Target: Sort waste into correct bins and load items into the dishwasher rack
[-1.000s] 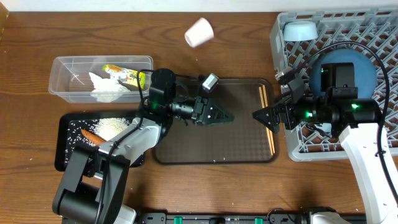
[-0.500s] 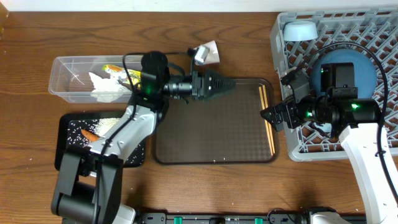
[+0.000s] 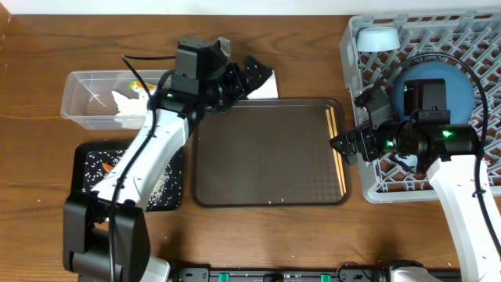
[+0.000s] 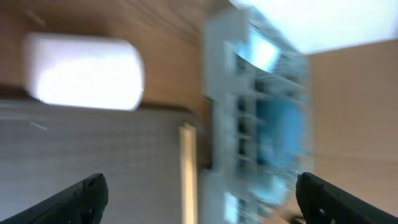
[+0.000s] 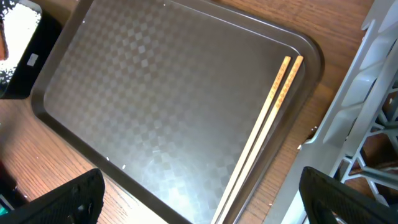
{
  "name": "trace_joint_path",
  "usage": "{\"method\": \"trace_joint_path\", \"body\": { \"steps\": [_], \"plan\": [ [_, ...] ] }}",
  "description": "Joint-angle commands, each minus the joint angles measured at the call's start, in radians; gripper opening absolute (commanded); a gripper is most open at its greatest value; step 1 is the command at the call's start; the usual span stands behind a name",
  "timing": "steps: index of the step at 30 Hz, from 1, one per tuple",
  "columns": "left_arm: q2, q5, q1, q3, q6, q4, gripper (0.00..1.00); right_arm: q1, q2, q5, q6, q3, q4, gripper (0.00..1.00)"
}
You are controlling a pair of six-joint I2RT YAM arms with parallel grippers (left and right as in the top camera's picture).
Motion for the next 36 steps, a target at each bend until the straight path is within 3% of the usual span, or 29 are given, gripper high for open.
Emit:
{"method": "trace_joint_path", "body": {
  "steps": [1,4,9,12,20,21,23,26,36],
  "plan": [
    [-0.002,-0.27,-0.051,0.025,0.147,0.001,0.98,-0.004,-0.014,-0.002,0.005,0.019,-0.001,0.99],
    [-0.002,-0.439,-0.117,0.025,0.195,0.012,0.98,-0.004,-0.014,-0.002,0.005,0.019,-0.001,0.99],
    [0.02,-0.866,-0.289,0.025,0.385,0.069,0.98,-0.004,-0.014,-0.002,0.005,0.019,-0.001,0.99],
    [0.066,-0.999,-0.36,0.025,0.462,0.111,0.98,-0.004,-0.014,-0.002,0.005,0.019,-0.001,0.99],
    [0.227,-1.091,-0.373,0.025,0.509,0.211,0.98,-0.004,-0.014,-0.002,0.005,0.019,-0.001,0.99],
    [0.234,-1.078,-0.368,0.025,0.508,0.211,0.95,-0.004,-0.014,-0.002,0.005,0.019,-0.001,0.99],
    [0.249,-1.043,-0.365,0.025,0.504,0.218,0.78,-0.004,-0.014,-0.002,0.005,0.019,-0.001,0.99],
    [0.273,-1.038,-0.366,0.025,0.48,0.246,0.71,-0.004,-0.014,-0.002,0.005,0.019,-0.001,0.99],
    [0.313,-1.034,-0.382,0.025,0.322,0.286,0.76,-0.004,-0.014,-0.002,0.005,0.019,-0.001,0.99]
  ]
}}
